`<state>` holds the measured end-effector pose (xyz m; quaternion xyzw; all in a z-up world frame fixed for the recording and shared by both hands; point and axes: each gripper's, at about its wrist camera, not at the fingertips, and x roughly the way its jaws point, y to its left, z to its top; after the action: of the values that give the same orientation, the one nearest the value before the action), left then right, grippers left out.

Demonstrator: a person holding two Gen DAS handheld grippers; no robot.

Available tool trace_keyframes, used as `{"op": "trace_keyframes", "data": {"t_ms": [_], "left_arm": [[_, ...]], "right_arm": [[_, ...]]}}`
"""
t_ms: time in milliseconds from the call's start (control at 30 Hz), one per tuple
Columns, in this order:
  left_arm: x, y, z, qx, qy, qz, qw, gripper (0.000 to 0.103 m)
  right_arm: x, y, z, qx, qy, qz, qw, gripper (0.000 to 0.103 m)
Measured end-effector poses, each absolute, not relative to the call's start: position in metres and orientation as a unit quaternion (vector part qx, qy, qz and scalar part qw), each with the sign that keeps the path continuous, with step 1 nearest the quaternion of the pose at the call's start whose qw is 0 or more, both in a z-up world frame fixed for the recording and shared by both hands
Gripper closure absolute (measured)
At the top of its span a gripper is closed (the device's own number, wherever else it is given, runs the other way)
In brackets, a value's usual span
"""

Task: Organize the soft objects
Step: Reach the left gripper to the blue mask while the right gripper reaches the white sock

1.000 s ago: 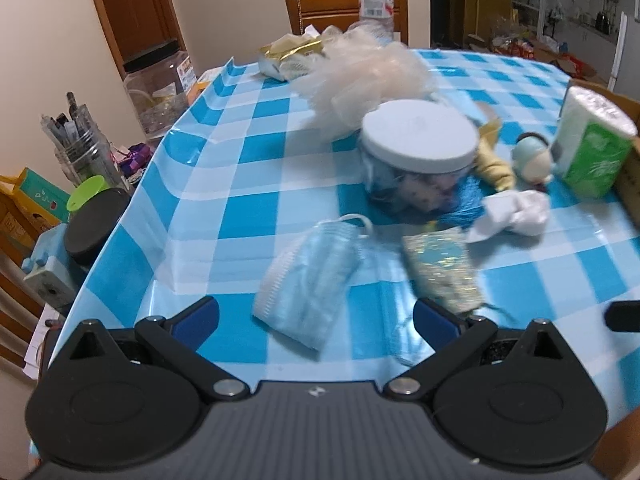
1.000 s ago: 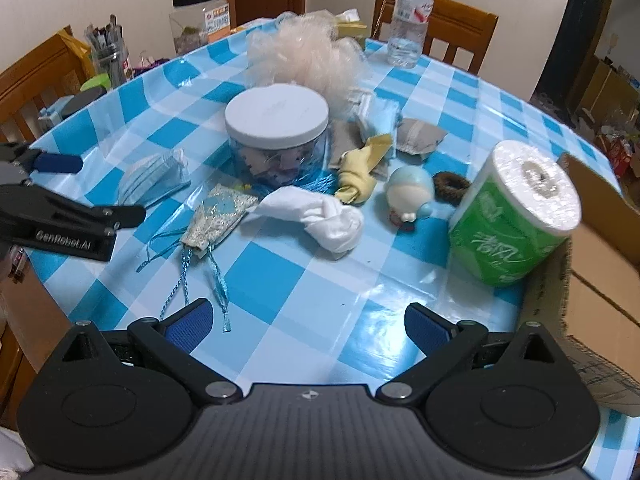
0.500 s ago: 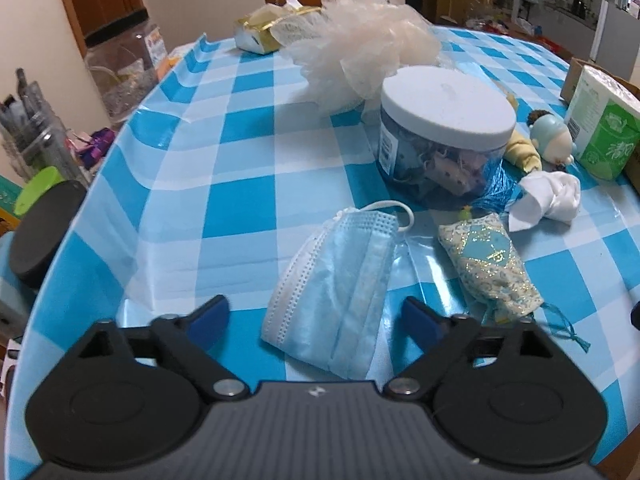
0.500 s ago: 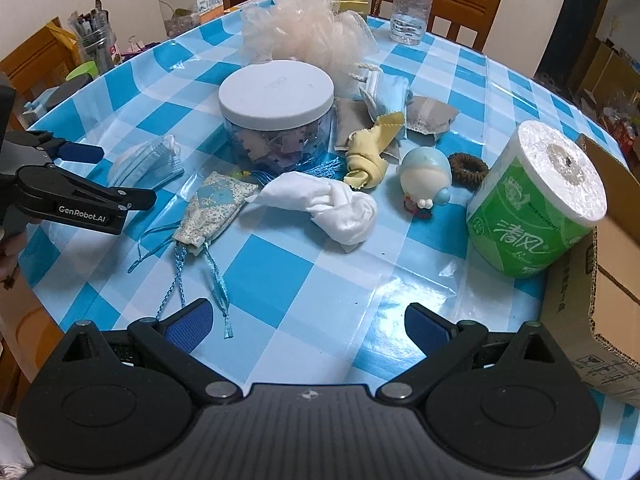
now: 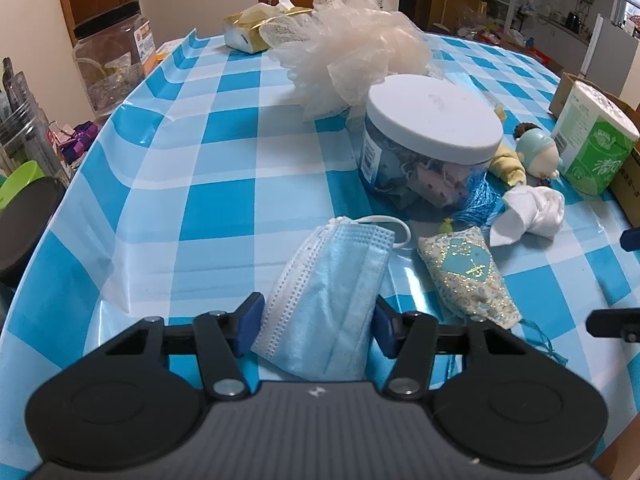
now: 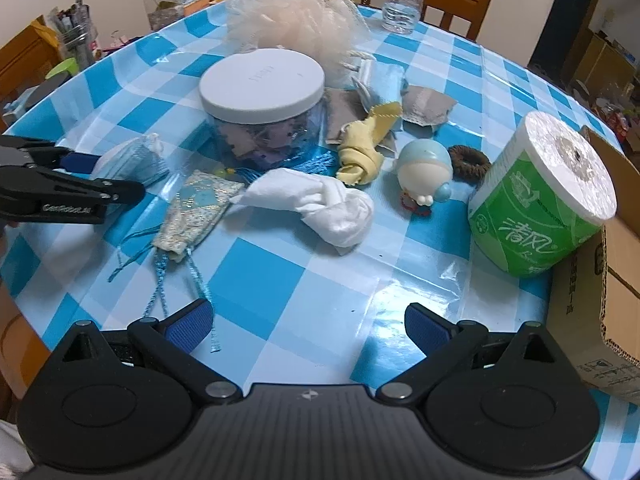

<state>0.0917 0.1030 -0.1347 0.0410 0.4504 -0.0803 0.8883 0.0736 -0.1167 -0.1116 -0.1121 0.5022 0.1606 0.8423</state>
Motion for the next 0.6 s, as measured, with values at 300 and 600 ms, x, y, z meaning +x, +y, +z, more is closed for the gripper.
{"op": "trace_keyframes", "data": {"t_ms": [300,600], "left_arm": [[0.09,0.102,-0.135,0.034,0.448,-0.069,0.891,0.047],[0.093,0.097,-0.134,0.016,0.454,-0.038,0.89,0.047]], "right_arm": [[0.093,-0.119,-0.129,-0.128,0.495,0.16,0.844,0.003],[0.125,-0.11,-0.142,-0.151,0.478,0.205,0.84,0.014]]}}
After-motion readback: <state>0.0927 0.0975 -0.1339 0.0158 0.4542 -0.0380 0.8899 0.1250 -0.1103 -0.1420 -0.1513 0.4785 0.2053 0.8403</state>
